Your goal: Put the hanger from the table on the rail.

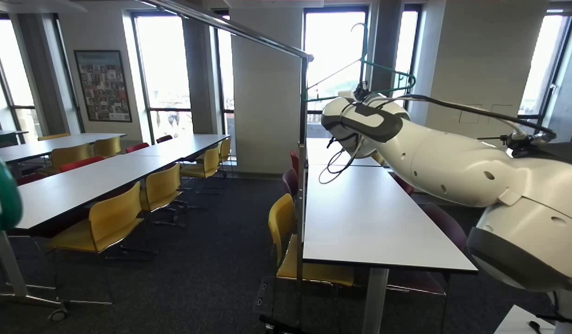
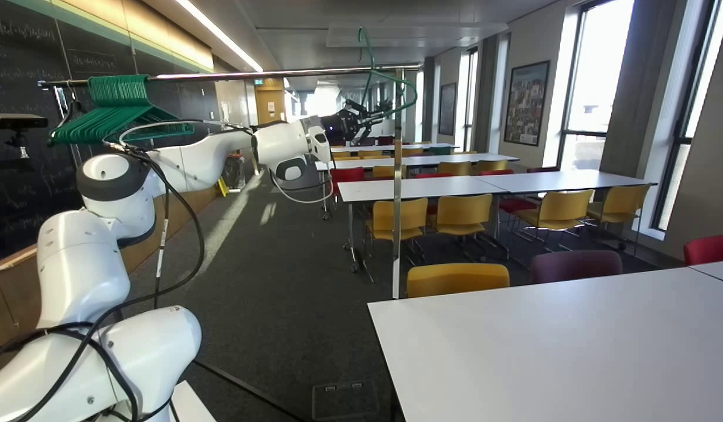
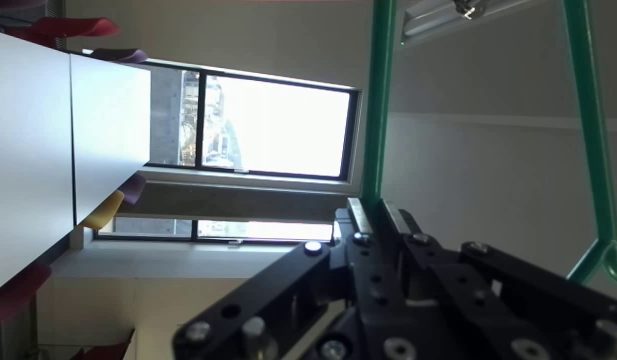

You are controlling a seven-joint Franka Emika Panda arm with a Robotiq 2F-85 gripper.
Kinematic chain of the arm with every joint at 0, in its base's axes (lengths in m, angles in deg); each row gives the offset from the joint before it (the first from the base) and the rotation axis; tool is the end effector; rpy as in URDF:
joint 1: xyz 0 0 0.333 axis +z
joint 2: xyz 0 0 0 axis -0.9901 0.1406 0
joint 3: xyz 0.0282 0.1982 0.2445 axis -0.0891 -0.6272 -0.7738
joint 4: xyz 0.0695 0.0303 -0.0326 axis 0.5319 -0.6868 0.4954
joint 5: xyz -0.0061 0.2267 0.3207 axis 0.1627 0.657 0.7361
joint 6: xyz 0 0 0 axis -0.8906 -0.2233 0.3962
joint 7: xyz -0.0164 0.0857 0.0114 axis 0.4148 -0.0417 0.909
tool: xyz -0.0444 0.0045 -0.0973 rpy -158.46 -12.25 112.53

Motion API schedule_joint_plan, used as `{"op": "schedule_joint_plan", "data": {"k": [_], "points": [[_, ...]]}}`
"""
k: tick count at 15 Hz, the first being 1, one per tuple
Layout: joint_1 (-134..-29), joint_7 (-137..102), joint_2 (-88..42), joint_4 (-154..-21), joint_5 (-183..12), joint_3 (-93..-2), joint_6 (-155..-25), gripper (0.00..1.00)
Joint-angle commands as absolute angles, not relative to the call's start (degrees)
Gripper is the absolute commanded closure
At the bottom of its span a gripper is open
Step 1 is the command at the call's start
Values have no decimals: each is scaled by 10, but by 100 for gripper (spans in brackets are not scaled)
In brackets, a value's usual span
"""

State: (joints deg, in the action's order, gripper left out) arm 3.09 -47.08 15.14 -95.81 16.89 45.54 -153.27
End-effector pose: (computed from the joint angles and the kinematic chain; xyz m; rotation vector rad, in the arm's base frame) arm 0.5360 0.0856 0.6492 -0.9113 1.3724 -1.8314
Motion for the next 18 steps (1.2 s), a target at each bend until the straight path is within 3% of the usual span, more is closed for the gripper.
{"op": "schedule_joint_plan", "data": {"k": [1,18], "points": [[5,-420,130,-953,164,409,-1532,98],[-22,-376,134,-875,164,384,-1532,98]]}}
